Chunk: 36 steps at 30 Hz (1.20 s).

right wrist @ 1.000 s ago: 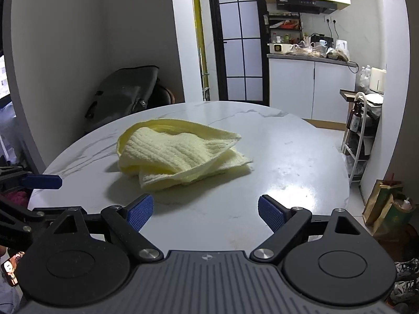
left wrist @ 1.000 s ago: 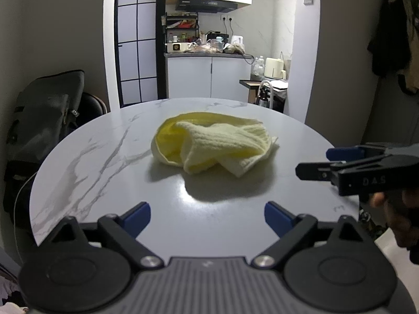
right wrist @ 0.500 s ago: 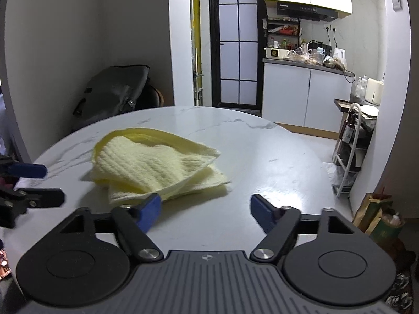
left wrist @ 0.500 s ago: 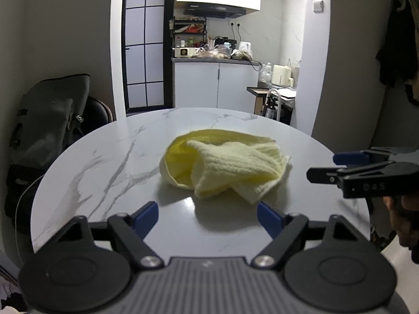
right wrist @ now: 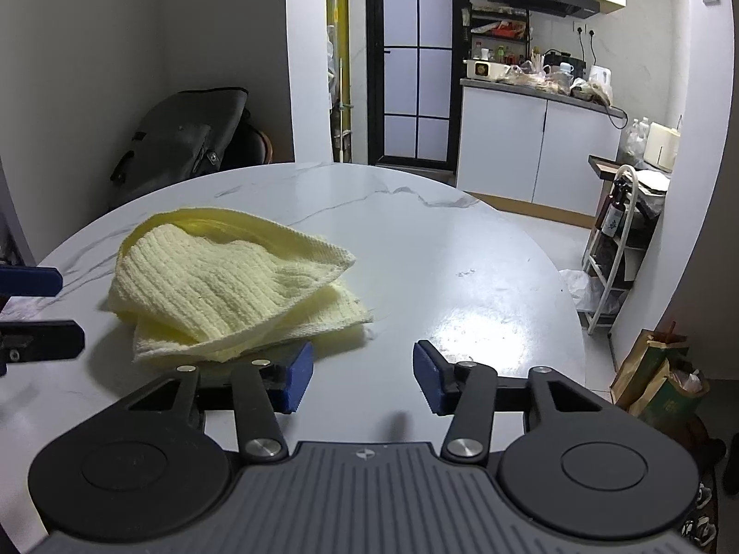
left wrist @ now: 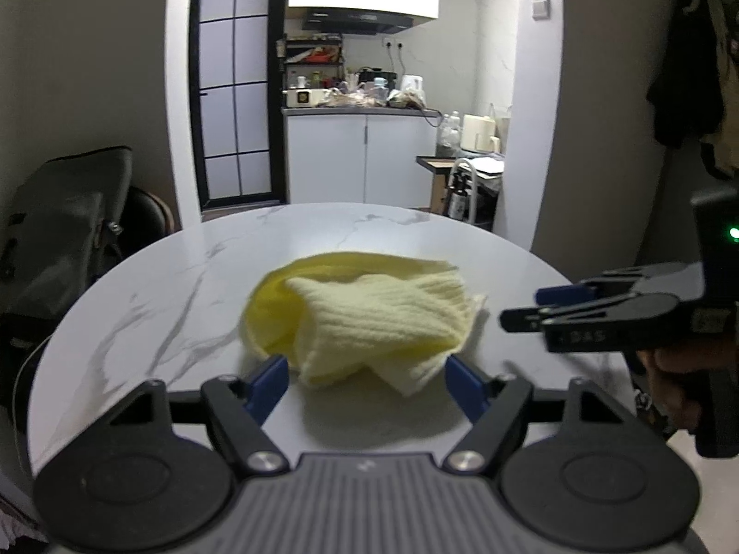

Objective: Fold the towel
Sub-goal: 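Move the left tool toward the towel while the right tool approaches its other edge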

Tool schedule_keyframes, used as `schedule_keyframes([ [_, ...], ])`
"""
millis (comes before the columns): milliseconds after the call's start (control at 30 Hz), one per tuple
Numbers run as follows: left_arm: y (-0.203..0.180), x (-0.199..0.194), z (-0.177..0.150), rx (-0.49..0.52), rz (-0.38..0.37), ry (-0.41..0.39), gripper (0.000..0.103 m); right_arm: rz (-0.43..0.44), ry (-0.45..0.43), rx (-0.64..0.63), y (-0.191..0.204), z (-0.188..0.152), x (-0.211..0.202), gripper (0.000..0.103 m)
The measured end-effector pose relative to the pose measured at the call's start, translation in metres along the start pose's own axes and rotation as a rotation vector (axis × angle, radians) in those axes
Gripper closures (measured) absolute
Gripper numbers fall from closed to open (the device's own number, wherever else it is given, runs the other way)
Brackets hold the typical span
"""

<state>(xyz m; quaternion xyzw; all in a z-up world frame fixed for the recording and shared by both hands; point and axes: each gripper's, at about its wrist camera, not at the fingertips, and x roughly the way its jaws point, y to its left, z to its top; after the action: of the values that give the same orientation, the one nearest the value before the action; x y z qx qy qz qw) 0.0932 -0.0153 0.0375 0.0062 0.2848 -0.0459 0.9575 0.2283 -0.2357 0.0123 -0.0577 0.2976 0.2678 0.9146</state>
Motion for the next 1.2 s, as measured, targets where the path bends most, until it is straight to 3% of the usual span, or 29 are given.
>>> schedule_keyframes([
  [333, -0.032, 0.023, 0.016, 0.041, -0.062, -0.001, 0.025, 0.025, -0.004, -0.029, -0.012, 0.004, -0.006, 0.052],
  [533, -0.039, 0.037, 0.024, 0.049, -0.058, 0.004, 0.027, 0.054, 0.009, -0.042, -0.020, 0.006, 0.000, 0.061],
  [700, -0.042, 0.051, 0.031, 0.036, -0.061, 0.022, 0.034, 0.075, 0.023, -0.051, -0.030, 0.008, 0.005, 0.061],
  [967, -0.052, 0.081, 0.046, 0.040, -0.055, 0.052, 0.034, 0.158, 0.025, -0.040, -0.040, 0.008, 0.004, 0.061],
  [1200, -0.059, 0.100, 0.057, 0.055, -0.059, 0.060, 0.034, 0.173, 0.036, -0.078, -0.048, 0.007, 0.011, 0.061],
])
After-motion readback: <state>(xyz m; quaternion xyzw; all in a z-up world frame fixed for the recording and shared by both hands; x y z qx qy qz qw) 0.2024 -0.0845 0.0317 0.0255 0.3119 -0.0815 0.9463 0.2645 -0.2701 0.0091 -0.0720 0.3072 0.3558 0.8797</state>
